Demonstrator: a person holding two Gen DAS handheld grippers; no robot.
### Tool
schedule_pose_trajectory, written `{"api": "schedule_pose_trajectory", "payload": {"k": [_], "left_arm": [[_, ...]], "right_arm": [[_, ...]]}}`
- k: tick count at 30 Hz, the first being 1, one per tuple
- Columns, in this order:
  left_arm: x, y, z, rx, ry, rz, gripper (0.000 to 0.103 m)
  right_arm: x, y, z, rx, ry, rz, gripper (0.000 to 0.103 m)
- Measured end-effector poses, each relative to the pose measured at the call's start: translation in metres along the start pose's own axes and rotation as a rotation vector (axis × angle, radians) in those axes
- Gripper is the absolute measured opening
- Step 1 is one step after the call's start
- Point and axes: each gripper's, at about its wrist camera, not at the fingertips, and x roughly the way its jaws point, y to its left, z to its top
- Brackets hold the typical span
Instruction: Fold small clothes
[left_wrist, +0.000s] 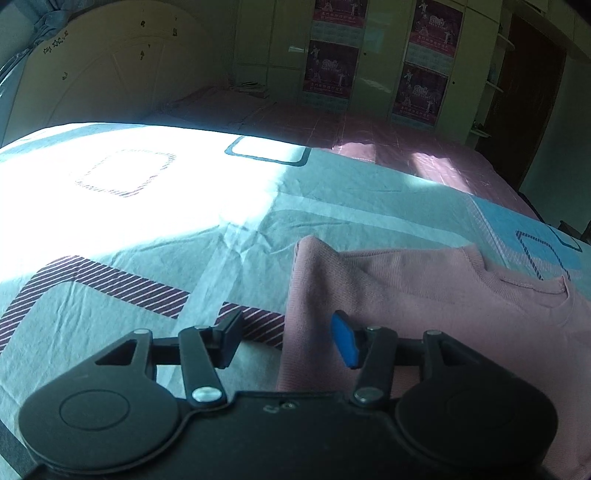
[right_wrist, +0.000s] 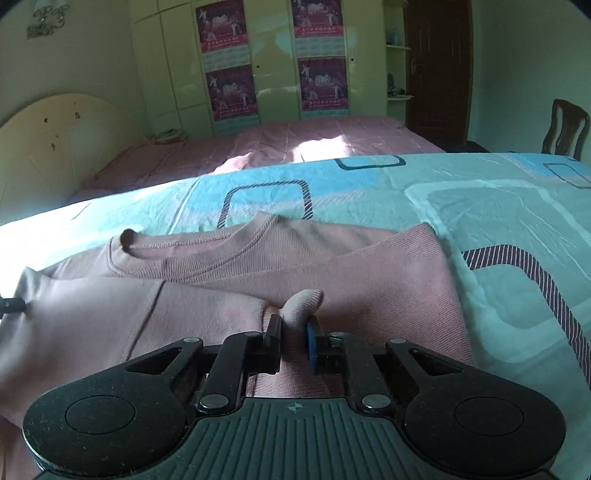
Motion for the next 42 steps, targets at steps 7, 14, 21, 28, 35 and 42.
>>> {"api": "schedule_pose_trajectory", "payload": {"k": [7,14,21,28,35,42], "left_arm": [[0.02,0.012,0.007,-0.084,-0.016,0.062,0.055],[0.004,0.01,0.004,-0.056,-0.035,0.086,0.055],[-0.051,-0.016,-0.022,0.095,-0.056,0.017,0.059],[-0.069,-0.053,-0.06,0.151,0.033,-0.07,0.062],[-0.065,-0.05,-0.073,0.158,0.049,-0.043,0.068],[-0.074,-0.049,-0.074,0.161,0.052,-0.023,0.066]], "right_arm": [[0.008,0.02,0.003,-0.074,0.013,0.039,0.048],[0.024,0.024,-0.009,-0.127,0.07,-0.003,0.048],[-0.011,0.035,-0.007,-0.128,0.031,0.077,0.048],[-0.013,0.052,-0.027,-0.149,0.095,0.101,0.048],[-0.013,0.036,-0.038,-0.189,0.141,0.004,0.048],[-0.037,0.041,-0.043,-0.124,0.132,0.068,0.048]]}}
